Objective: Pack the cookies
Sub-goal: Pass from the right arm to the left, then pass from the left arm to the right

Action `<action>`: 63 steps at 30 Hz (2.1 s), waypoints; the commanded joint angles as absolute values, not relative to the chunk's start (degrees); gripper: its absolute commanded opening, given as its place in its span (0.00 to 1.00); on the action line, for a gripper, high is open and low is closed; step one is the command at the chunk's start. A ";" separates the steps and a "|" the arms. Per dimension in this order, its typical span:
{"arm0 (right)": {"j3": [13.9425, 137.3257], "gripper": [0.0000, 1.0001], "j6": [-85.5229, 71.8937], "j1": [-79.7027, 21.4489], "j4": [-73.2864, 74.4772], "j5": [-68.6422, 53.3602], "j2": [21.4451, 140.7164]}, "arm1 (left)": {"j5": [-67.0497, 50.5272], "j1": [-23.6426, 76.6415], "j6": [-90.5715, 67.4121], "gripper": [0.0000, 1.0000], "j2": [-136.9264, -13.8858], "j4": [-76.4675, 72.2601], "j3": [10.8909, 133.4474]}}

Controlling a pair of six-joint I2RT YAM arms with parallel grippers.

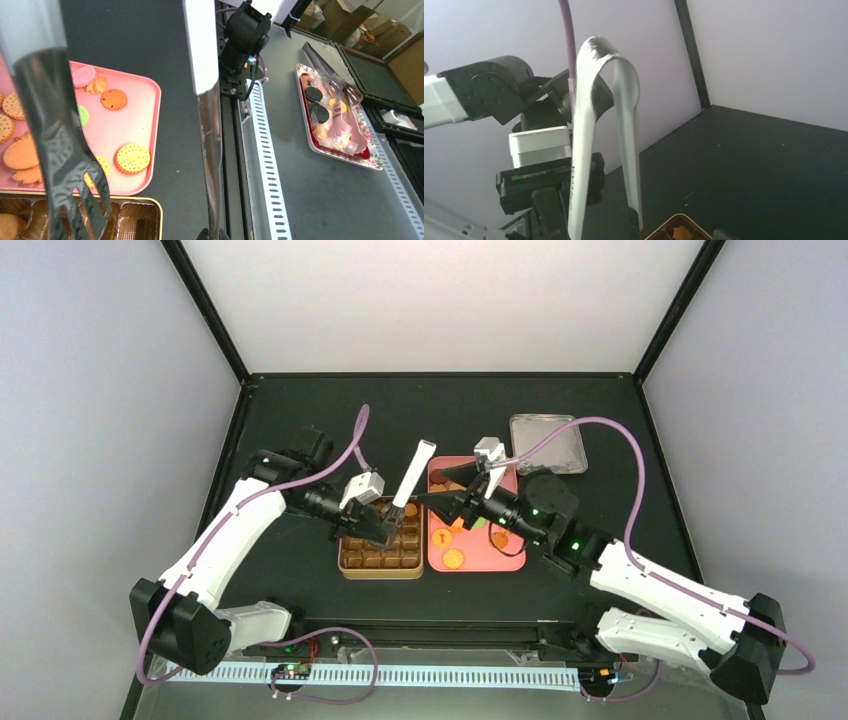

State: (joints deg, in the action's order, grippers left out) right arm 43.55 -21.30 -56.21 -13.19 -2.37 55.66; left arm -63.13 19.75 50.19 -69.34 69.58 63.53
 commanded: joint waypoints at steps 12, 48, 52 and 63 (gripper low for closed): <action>50.53 1.00 -24.81 -47.73 -15.91 -32.15 66.40 | -66.87 19.86 52.03 0.02 -67.37 73.09 67.17; 64.17 0.55 -20.03 -46.17 -3.58 -44.44 77.84 | -59.20 19.95 51.54 0.02 -64.56 69.39 64.51; 62.55 0.46 -20.13 -46.17 -4.02 -43.03 76.55 | -58.41 19.94 51.46 0.02 -64.52 69.04 64.51; 54.02 0.32 -20.47 -46.14 -7.66 -26.84 68.18 | -55.09 19.95 48.26 0.53 -63.48 65.73 63.94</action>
